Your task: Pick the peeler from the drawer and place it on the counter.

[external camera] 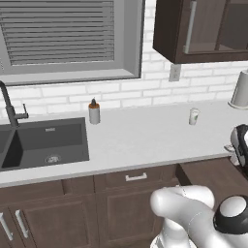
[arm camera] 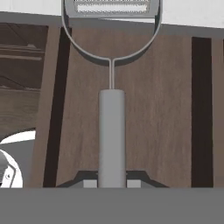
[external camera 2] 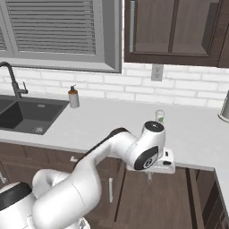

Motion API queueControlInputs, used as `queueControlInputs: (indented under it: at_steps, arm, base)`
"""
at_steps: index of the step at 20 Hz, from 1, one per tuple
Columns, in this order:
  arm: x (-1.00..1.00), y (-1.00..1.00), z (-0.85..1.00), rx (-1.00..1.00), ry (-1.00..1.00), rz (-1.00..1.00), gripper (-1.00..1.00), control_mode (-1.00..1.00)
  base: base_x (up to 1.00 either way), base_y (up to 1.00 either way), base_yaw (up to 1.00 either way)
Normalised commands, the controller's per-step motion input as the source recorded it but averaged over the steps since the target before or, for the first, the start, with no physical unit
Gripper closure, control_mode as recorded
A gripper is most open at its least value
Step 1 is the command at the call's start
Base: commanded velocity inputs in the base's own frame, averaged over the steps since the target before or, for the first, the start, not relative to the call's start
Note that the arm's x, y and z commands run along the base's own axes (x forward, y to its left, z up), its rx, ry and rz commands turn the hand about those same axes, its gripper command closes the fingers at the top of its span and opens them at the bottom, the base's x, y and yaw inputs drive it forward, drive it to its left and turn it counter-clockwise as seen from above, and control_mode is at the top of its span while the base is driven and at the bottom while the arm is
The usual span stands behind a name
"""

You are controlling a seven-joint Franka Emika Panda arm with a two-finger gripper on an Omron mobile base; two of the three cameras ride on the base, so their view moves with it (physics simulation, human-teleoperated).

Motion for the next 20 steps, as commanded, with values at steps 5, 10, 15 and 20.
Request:
queueControlInputs:
  at_steps: [5,10,15,20]
  arm:
    - [0.81,0.29,0.30,0.00,-0.08,0.00,1.00,-1.00]
    - [1.00,0.53,0.05,0.00,0.00,0.00,1.00,-1.00]
    - [1.00,0.56,0.00,0.00,0.00,0.00,1.00,-1.00]
    - [0.95,0.45,-0.13,0.00,0.00,0.00,1.00,-1.00]
  base:
    - [0.00,0.00,0.00]
    - [0.00,0.00,0.00]
    - [0.00,0.00,0.00]
    - [0.00,0.00,0.00]
